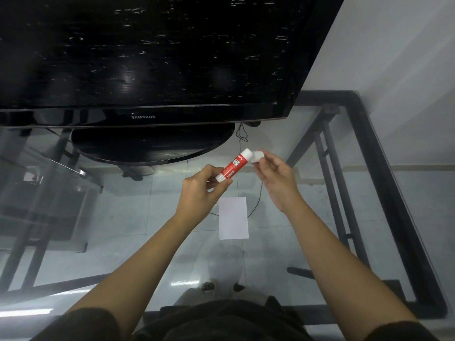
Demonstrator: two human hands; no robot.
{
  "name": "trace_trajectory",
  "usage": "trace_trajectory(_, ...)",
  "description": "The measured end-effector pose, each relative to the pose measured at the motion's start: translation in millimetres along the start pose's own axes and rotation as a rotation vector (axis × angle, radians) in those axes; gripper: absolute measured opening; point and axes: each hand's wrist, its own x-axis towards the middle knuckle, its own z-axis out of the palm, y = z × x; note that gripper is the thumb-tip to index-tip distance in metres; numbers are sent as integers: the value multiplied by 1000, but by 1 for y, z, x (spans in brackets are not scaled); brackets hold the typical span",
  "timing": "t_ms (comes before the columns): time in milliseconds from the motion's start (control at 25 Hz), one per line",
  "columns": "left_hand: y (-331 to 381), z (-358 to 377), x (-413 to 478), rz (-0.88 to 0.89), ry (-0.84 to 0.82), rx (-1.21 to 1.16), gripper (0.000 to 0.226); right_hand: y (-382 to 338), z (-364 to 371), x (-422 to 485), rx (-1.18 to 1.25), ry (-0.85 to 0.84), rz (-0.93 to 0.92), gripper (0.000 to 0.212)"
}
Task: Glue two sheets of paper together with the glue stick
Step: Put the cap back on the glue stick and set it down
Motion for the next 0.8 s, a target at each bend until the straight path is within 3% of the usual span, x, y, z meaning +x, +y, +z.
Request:
trace_trajectory(120, 0, 0, 1, 47, -15, 51, 30, -7, 2, -1, -21, -15, -52, 23)
trace_trajectory(320, 0, -6, 7, 143, -27, 92, 33, -21, -1, 3, -255, -84, -102, 26)
trace_trajectory(600, -3, 0, 6, 157, 13, 179, 35, -15, 2, 3, -304, -90, -102, 28)
trace_trajectory(800, -3, 15, 7, 147, 67, 136, 31, -7, 5, 5, -46, -82, 39, 45)
